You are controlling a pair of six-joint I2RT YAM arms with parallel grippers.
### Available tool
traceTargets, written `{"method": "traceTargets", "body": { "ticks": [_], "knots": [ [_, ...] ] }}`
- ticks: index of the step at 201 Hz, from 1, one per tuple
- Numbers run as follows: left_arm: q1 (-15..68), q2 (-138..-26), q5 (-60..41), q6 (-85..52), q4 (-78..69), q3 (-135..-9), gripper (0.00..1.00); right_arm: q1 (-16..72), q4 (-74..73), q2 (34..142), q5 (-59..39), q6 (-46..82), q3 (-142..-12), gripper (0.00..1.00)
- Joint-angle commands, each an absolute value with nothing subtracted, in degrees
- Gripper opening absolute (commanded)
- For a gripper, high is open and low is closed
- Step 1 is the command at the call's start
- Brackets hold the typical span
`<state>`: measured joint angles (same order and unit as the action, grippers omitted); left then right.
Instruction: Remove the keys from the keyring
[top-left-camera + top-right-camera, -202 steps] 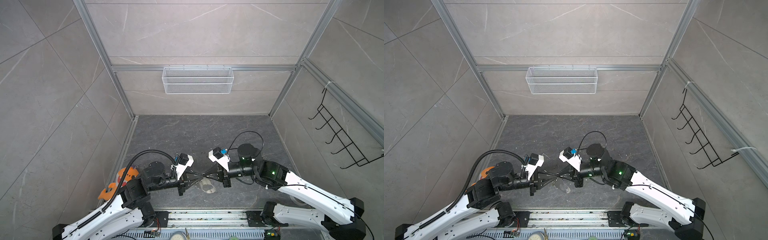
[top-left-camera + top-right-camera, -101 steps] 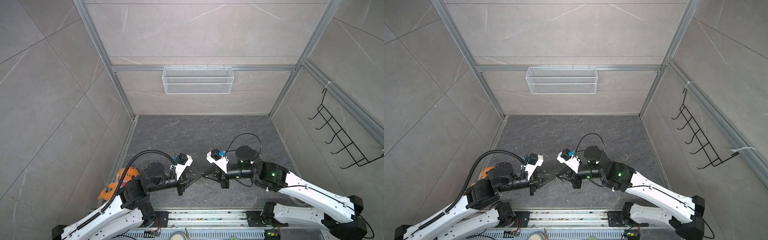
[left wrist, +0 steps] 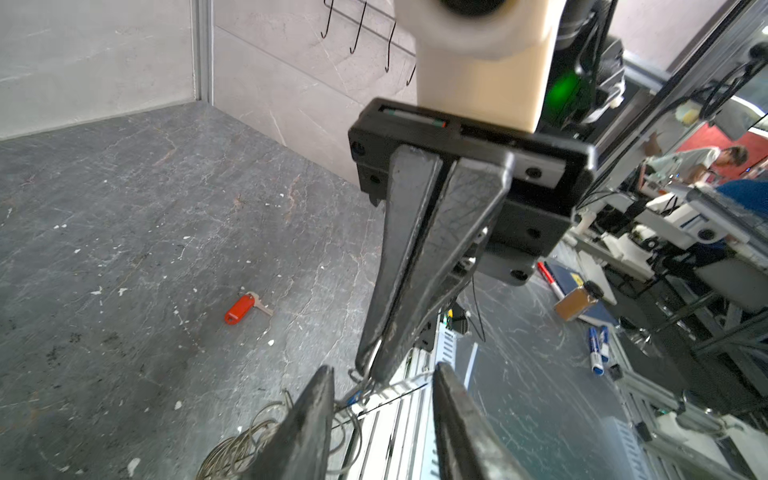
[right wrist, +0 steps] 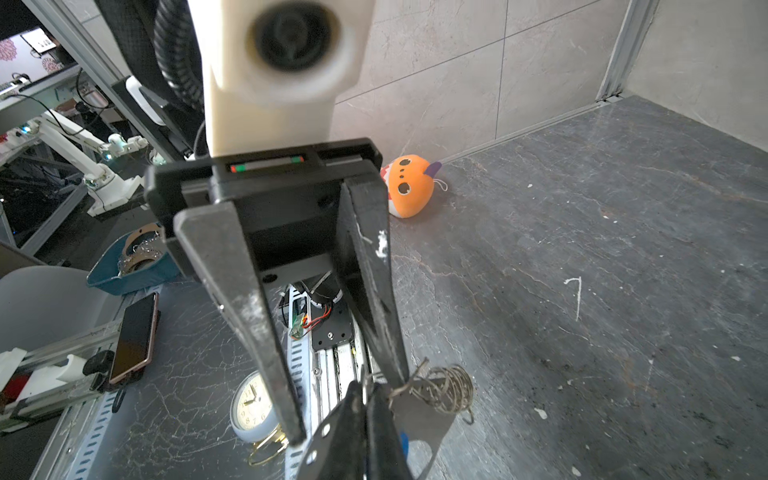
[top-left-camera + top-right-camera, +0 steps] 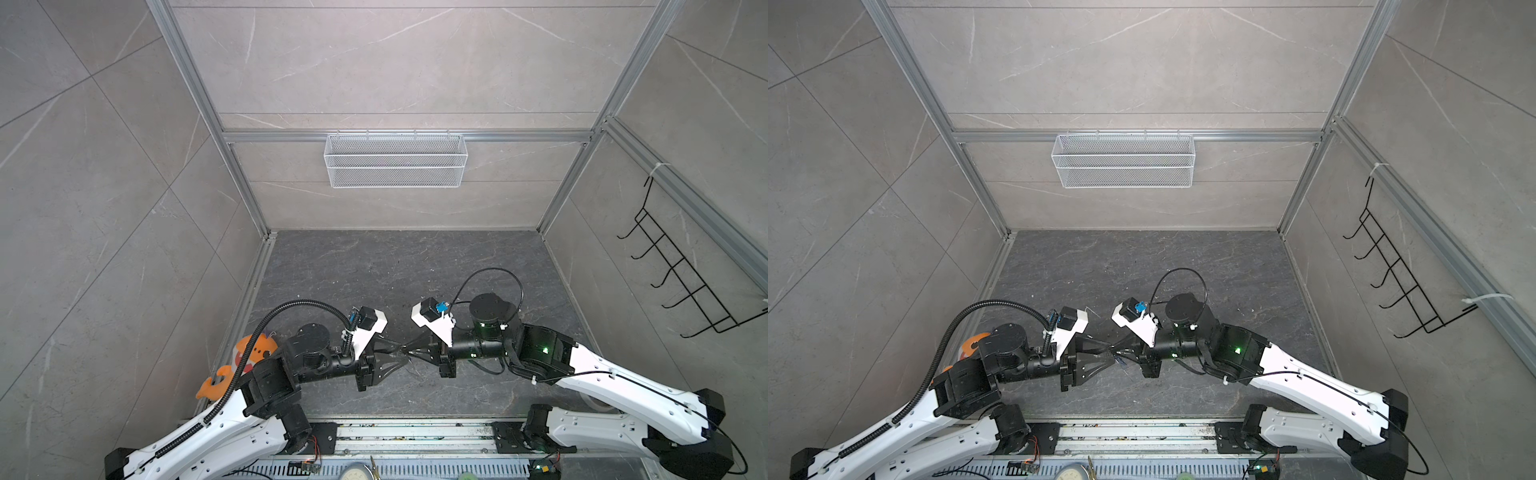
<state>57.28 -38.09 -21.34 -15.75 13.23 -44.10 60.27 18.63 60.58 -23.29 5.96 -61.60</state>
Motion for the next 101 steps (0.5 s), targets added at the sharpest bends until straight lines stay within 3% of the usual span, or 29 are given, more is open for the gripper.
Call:
{"method": "traceTargets", "body": {
  "ticks": [1,10,27,54,80,101],
  "knots": [
    [57.48,-38.15,-21.67,-14.66,10.99,-44.83,0.47,60.87,14.18,60.03,-23.03,7.99,-62.06,0.0],
    [57.48,-37.62,-20.9,-14.54,11.0,-44.78,0.45,61.06,13.93,60.2,-22.77,8.09,-62.05,0.0],
    [57.47,-36.73,-20.82,-14.07,11.16,-44.89,0.3,61.16,13.58,59.97,-22.11,8.42,-61.84,0.0],
    [57.47,-37.5,-22.0,-14.01,11.56,-45.18,0.32,61.26,12.37,59.16,-21.44,9.42,-61.2,0.0],
    [57.43,-37.66,-22.05,-13.99,10.81,-44.82,0.13,61.46,12.21,59.15,-21.53,9.67,-61.09,0.0],
    [57.48,-37.69,-21.73,-13.96,11.5,-45.2,0.09,61.52,12.22,58.91,-21.44,9.67,-61.07,0.0]
  ]
}}
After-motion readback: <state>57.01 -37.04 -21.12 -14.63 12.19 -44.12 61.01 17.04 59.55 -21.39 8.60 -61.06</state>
